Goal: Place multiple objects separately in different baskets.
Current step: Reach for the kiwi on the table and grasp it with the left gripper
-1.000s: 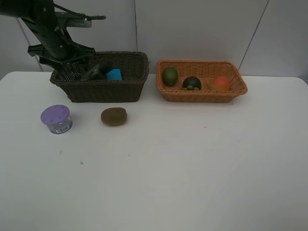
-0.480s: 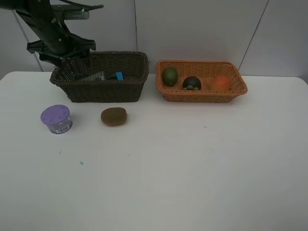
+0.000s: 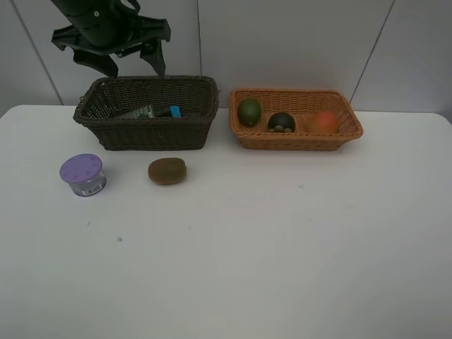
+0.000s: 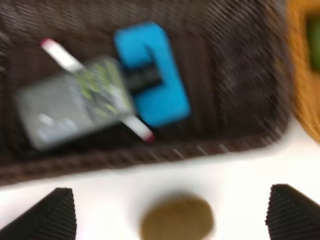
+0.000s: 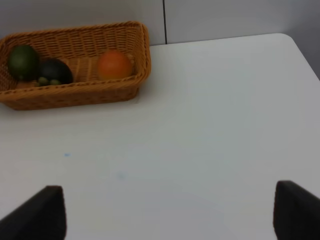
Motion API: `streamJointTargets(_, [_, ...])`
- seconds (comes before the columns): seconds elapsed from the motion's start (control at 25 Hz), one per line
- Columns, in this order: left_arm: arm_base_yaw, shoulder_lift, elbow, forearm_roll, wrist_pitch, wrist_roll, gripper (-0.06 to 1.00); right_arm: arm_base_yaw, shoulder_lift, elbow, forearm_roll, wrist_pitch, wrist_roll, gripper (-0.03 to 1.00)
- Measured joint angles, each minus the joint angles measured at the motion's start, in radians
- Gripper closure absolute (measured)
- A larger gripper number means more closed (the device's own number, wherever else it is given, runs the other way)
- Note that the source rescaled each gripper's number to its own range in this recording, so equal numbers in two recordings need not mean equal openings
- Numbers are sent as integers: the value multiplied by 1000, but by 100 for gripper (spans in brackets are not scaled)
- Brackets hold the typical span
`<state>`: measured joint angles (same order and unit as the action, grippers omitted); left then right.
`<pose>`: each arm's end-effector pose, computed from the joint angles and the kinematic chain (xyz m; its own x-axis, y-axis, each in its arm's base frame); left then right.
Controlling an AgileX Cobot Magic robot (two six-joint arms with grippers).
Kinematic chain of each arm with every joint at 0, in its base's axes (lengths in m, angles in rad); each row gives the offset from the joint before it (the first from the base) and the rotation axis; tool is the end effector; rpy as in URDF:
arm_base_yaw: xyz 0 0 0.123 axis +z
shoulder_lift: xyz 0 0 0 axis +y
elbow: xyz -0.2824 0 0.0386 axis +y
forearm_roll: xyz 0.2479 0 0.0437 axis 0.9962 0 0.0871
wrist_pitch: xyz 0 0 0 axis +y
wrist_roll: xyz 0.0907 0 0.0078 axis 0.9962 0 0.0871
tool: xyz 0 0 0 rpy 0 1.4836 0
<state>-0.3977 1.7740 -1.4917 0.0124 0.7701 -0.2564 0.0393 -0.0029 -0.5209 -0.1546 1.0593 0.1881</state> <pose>0.3661 -0.1529 0.2898 -0.8286 0.0824 -0.5537 0.1854 0.9737 -0.1326 -0.0078 -0.0125 0.2838 -0.4166 0.0944 -0.9042 0.1296 0.9906 0.0437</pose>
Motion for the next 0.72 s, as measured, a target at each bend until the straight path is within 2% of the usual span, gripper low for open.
streamJointTargets(0.16, [-54,1,0,-12,44,156,-6,0,0,0,0,0,0,-3])
streamJointTargets(0.32, [-91,14,0,-12,77,418,-6,0,0,0,0,0,0,-3])
streamJointTargets(0.44, [-107,42,0,-18,143,622,-6,0,0,0,0,0,0,-3])
streamJointTargets(0.48, [-107,42,0,-18,143,622,-6,0,0,0,0,0,0,-3])
streamJointTargets(0.6, [-113,72,0,-12,217,775,-6,0,0,0,0,0,0,-3])
streamJointTargets(0.72, [-113,102,0,-12,237,881,-6,0,0,0,0,0,0,-3])
